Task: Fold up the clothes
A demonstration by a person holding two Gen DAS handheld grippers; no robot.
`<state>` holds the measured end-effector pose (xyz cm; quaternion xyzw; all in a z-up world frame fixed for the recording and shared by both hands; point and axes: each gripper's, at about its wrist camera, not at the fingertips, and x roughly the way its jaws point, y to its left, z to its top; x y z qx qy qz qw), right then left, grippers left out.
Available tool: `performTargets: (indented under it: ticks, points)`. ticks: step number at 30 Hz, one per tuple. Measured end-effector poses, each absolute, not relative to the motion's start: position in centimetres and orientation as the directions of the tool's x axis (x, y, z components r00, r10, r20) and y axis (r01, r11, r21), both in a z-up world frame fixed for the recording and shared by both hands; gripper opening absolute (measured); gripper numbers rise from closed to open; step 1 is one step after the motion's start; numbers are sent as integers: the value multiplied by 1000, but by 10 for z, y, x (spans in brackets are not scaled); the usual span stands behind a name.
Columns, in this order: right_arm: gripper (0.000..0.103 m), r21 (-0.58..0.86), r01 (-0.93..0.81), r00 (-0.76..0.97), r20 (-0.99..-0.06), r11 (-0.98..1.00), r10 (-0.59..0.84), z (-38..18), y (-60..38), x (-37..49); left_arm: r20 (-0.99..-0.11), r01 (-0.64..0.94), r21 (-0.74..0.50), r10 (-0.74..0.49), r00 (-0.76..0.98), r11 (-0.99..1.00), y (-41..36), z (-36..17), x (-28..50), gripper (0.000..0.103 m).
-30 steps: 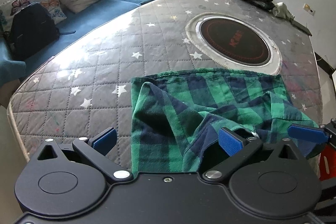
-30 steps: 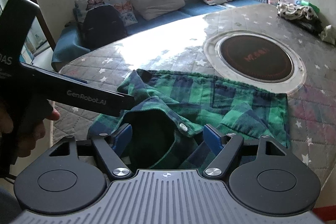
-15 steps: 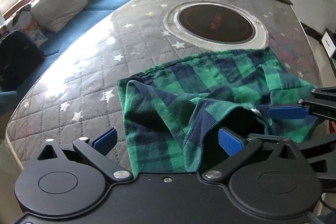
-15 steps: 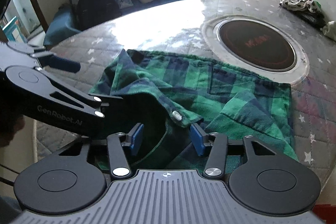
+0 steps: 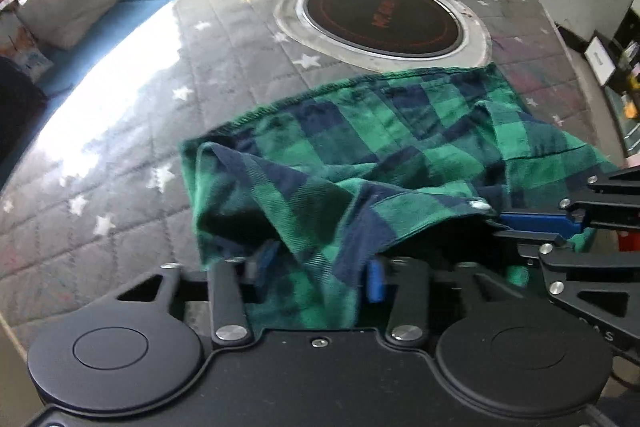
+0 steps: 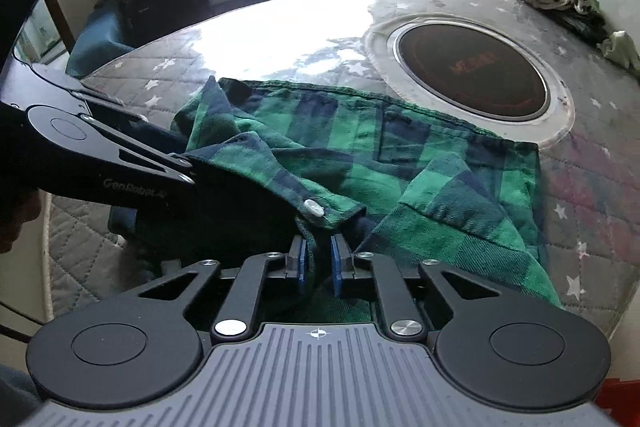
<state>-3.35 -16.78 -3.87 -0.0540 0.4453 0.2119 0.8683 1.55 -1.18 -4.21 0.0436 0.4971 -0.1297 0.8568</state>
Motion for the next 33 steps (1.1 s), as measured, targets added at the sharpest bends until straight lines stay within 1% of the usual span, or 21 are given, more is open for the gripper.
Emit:
performTargets:
  ticks: [3, 4, 7, 9, 10, 11, 12, 17, 19, 21, 26, 29, 31, 32, 33]
  points:
    - [8, 65, -422, 553, -772, 904, 313, -31, -168, -34, -853, 253, -82, -199, 483, 964, -8, -36, 16, 11]
    - [7, 45, -422, 577, -757, 905, 307, -27, -168, -35, -847, 244, -93, -206, 490, 965, -5, -33, 17, 9]
    - [7, 52, -430, 593, -736, 901, 326, -17, -170, -33, -829, 214, -133, -227, 511, 968, -3, -24, 22, 7]
    - [9, 72, -434, 597, -723, 898, 347, -12, -172, -32, -815, 203, -137, -227, 533, 970, 0, -16, 22, 6]
    - [17, 77, -438, 591, -727, 896, 351, -10, -173, -32, -808, 197, -138, -226, 545, 971, 1, -11, 22, 6]
    - [29, 80, -441, 586, -729, 894, 354, -8, -175, -32, -805, 191, -141, -225, 549, 971, 3, -9, 24, 6]
    - [34, 78, -440, 586, -730, 894, 352, -7, -176, -33, -804, 183, -144, -223, 551, 972, 4, -6, 26, 6]
    - [36, 68, -463, 558, -753, 884, 349, -4, -188, -46, -807, 183, -148, -226, 545, 972, 3, -7, 30, 6]
    - [36, 41, -464, 571, -750, 885, 334, -3, -192, -52, -806, 194, -154, -237, 542, 969, 0, -7, 31, 6]
    - [36, 49, -445, 580, -746, 894, 329, 0, -195, -48, -807, 205, -147, -237, 541, 968, -4, -8, 31, 6]
    - [36, 165, -373, 587, -720, 913, 370, 12, -209, -31, -819, 200, -134, -222, 529, 971, -3, -14, 29, 6]
    - [37, 165, -337, 609, -713, 927, 348, 13, -215, -20, -828, 190, -137, -218, 516, 972, 3, -20, 23, 6]
    - [40, 157, -291, 622, -719, 944, 312, 14, -216, -10, -833, 189, -139, -218, 508, 972, 4, -23, 19, 6]
    - [49, 133, -275, 609, -742, 952, 280, 9, -213, -4, -836, 188, -140, -218, 504, 972, 5, -25, 18, 6]
    - [54, 108, -260, 596, -764, 960, 248, 5, -210, 3, -838, 188, -143, -220, 500, 972, 5, -26, 16, 6]
